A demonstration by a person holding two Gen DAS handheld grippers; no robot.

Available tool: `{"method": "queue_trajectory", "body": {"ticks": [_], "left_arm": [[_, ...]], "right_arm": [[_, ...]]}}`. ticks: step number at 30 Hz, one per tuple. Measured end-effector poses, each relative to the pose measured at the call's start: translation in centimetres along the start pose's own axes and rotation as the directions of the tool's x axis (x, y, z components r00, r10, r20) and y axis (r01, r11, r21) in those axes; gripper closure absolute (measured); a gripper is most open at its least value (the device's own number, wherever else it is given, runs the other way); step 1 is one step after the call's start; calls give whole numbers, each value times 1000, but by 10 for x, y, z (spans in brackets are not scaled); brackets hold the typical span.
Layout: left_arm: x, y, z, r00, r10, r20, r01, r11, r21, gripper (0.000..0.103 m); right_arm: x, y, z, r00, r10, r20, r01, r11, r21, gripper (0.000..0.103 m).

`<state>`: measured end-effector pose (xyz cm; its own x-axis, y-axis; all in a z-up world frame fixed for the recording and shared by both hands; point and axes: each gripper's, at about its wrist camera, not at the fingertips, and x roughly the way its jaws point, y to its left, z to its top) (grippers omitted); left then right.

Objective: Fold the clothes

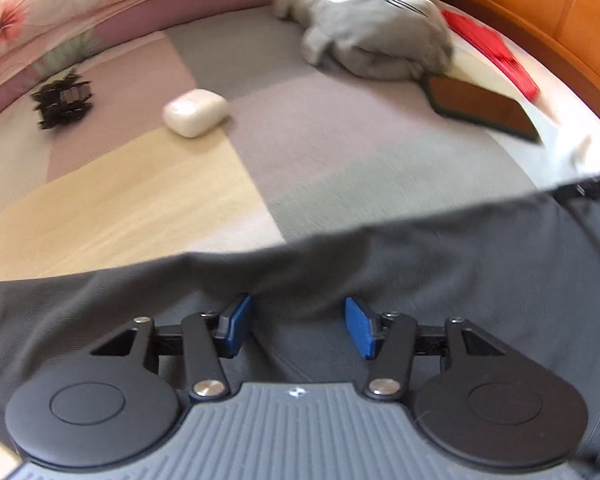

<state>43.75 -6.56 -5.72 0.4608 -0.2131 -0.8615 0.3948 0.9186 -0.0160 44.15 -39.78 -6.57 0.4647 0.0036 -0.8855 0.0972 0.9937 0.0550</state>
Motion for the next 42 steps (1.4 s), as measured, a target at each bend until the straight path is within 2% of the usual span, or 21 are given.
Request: {"method": "queue_trajectory", "body": {"ticks": [1, 4, 7, 9, 12, 13, 15, 17, 19, 20, 22, 24, 28, 29, 34, 37, 42], "left_arm": [[-1, 1, 2, 1000, 7, 8, -7, 1000, -5, 57], [-19, -4, 0, 997, -76, 31, 76, 997, -1, 54], [-23, -17, -13, 993, -121, 4, 121, 992, 32, 54], [-19, -27, -24, 993, -117, -23, 118, 990, 80, 51], [-9, -32, -43, 998, -31, -63, 40, 990, 136, 48], [-12, -27, -49, 999, -16, -44, 22, 990, 138, 48], [-15, -8, -53, 997, 47, -60, -43, 996, 73, 48], [-18, 15, -50, 995, 72, -71, -74, 997, -13, 49], [-22, 29, -43, 993, 103, -55, -106, 993, -47, 55], [-24, 32, -38, 993, 108, -44, -111, 992, -52, 55], [-30, 36, -29, 996, 87, 1, -87, 995, -58, 54], [-32, 35, -24, 998, 60, 32, -58, 997, -41, 53], [-26, 28, -17, 999, -13, 32, 13, 1000, 21, 53], [-23, 26, -15, 999, -30, 21, 29, 999, 43, 53], [-7, 23, -15, 988, -146, -56, 152, 981, 122, 51], [14, 27, -11, 993, -101, -68, 110, 985, 133, 50], [32, 39, 14, 996, -86, 20, 85, 995, 55, 45]], "right_arm": [[-10, 2, -2, 1000, 29, 1, -29, 1000, -9, 4], [-40, 14, -11, 991, 136, -11, -136, 989, -57, 4], [-56, 41, -33, 969, 239, -65, -247, 958, -149, 4], [-55, 61, -50, 957, 269, -104, -286, 932, -222, 4], [-38, 81, -76, 965, 209, -161, -251, 914, -318, 4], [-34, 81, -84, 966, 182, -182, -236, 909, -344, 2], [-37, 79, -98, 973, 151, -175, -210, 894, -396, 0], [-42, 73, -109, 975, 140, -170, -198, 896, -397, 0], [-46, 68, -115, 975, 129, -181, -192, 899, -394, 0], [-48, 67, -117, 975, 121, -188, -188, 899, -397, 0], [-52, 70, -115, 974, 102, -204, -175, 909, -379, 0], [-58, 79, -108, 971, 120, -205, -184, 925, -333, 1], [-63, 115, -96, 970, 183, -161, -223, 932, -286, 2], [-58, 128, -94, 971, 171, -168, -213, 936, -282, 2], [-24, 184, -99, 976, 2, -218, -62, 961, -268, 0], [-27, 188, -105, 968, -14, -249, -47, 971, -236, 0], [-31, 184, -113, 955, -9, -295, -59, 973, -222, 0]]}}
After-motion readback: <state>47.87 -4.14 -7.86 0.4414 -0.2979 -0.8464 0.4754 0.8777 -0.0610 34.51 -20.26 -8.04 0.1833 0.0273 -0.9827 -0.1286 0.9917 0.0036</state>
